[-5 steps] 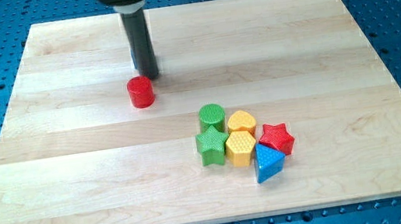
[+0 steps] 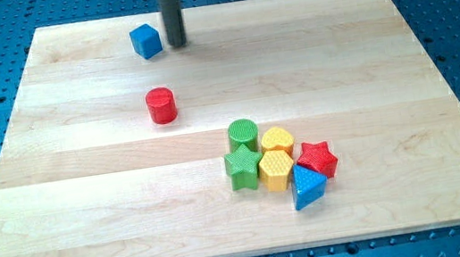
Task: Move the cube diagonally to the red circle
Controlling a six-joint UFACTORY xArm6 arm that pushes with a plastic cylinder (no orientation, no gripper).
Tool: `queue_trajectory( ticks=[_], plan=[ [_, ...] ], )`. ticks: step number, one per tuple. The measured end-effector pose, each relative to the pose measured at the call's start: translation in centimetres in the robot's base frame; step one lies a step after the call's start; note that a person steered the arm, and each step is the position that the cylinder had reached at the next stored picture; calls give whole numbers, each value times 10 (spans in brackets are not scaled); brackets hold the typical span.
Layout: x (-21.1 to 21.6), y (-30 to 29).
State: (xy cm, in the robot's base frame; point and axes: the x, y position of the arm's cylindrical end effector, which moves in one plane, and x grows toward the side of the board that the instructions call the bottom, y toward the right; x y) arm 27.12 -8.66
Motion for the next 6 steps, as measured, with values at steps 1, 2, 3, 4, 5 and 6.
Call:
queue_trajectory(
  ticks=[1,2,3,4,5,6],
  plan=[
    [-8,-66],
    [26,-66],
    [55,-43],
    [52,-91],
    [36,-114],
    [9,-114]
  ],
)
